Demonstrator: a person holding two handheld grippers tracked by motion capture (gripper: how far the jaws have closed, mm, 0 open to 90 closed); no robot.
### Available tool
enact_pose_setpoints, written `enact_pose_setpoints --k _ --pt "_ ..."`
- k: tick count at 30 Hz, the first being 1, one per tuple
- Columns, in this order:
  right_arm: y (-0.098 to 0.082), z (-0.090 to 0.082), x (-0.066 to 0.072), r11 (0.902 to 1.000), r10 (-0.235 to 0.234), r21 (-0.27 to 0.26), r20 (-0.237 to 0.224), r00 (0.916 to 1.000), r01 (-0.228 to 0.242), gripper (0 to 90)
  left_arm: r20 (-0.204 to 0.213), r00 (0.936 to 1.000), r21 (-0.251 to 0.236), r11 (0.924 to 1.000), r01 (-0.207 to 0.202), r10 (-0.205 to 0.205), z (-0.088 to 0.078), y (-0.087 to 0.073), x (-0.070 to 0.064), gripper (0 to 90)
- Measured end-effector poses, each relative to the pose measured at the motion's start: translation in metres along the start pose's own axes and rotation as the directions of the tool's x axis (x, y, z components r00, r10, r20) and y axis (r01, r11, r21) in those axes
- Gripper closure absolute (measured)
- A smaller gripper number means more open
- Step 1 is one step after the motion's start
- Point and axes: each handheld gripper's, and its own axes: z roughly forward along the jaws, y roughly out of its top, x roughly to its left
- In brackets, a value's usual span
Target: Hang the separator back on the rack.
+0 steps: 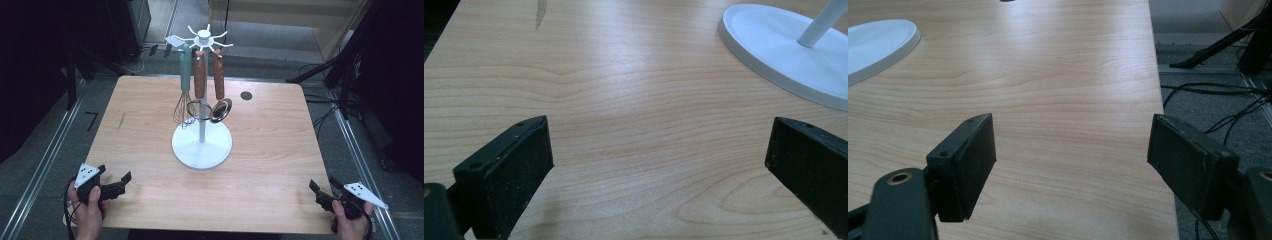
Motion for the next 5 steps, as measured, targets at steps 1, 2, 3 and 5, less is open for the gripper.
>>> enact_pose_setpoints --k 1,2,3,5 --pt "-0.0001 -0.0002 0.0001 1.0000 0.004 -0.001 0.001 1.0000 -0.004 19.9 0.000 1.0000 0.002 1.0000 0.000 0.000 0.0003 0.0002 0.0001 0.0" --pt "-0.0002 -0.0003 0.0000 1.0000 0.004 0.000 -0.001 1.0000 -0.004 19.4 -0.001 1.0000 0.004 1.0000 -0.001 0.001 0.0005 0.0005 0.0003 0.0" --pt "-0.0002 -0.0005 0.0000 1.0000 0.007 0.000 -0.002 1.0000 -0.007 19.3 -0.004 1.0000 0.004 1.0000 0.001 -0.001 0.0010 0.0008 0.0002 0.0" --pt "-0.0007 -0.0015 -0.0011 0.9999 0.011 -0.002 -0.006 0.9999 -0.011 18.6 -0.009 1.0000 0.005 1.0000 0.003 -0.003 0.0017 0.0012 0.0002 0.0"
